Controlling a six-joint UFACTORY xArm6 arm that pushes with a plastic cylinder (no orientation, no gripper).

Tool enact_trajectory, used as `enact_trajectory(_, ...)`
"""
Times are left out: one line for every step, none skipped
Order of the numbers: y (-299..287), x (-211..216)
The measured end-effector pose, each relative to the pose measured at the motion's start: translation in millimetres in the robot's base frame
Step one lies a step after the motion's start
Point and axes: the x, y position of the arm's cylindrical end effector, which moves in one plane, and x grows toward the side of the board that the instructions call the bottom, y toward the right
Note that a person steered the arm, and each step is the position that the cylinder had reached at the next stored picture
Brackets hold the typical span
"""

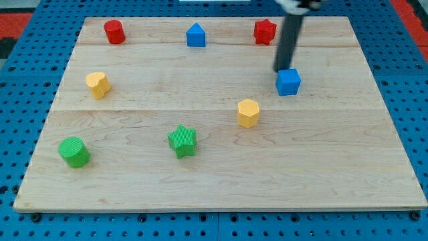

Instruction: Push the blue cube towards the bottom right

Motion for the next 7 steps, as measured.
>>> enact_trajectory(58.7, 31.3)
enact_trajectory(78.2, 59.7)
enact_trajectory(29.8, 100.7)
enact_trajectory(3.9, 71.6)
enact_trajectory(-48.6, 116.3)
enact_trajectory(8.1, 126.5)
enact_trajectory(-1.2, 105.4)
